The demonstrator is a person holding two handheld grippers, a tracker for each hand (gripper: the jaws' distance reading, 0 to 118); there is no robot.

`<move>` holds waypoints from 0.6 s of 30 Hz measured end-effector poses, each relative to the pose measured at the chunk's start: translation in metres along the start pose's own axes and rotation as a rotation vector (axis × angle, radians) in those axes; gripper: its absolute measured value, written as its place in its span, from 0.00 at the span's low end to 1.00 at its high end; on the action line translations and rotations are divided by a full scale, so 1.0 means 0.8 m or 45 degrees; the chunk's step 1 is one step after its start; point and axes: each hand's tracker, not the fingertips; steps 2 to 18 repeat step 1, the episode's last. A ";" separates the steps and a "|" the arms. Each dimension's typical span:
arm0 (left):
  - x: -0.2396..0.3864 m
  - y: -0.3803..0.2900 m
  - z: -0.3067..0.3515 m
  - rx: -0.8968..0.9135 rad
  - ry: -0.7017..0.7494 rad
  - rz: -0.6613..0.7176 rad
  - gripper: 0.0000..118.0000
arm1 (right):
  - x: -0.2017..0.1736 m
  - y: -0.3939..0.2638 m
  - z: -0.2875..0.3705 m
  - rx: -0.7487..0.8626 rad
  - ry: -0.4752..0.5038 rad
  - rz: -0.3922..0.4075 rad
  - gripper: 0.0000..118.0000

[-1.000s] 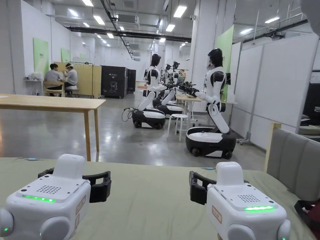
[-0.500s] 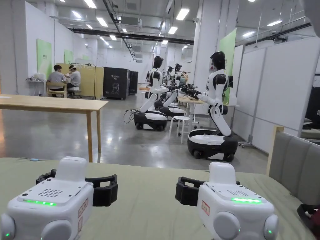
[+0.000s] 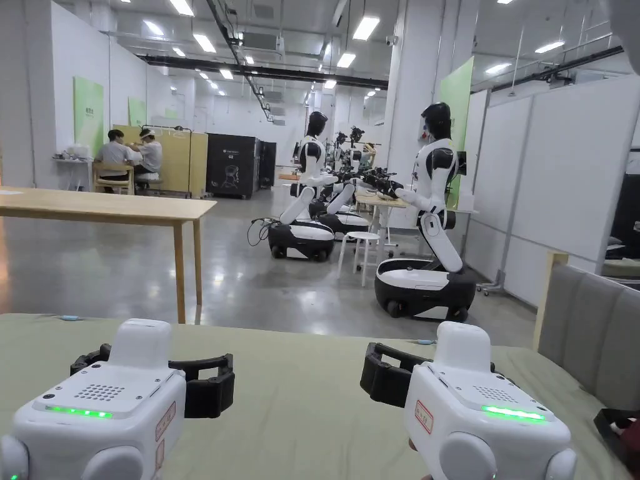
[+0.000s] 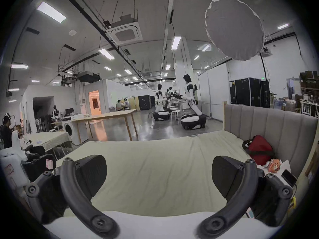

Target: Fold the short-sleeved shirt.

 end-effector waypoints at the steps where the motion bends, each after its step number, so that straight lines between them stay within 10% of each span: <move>1: 0.000 0.000 0.001 0.002 0.000 0.001 1.00 | 0.001 0.001 0.000 -0.012 0.011 -0.019 1.00; 18: 0.000 0.000 0.001 0.002 0.000 0.001 1.00 | 0.001 0.001 0.000 -0.012 0.011 -0.019 1.00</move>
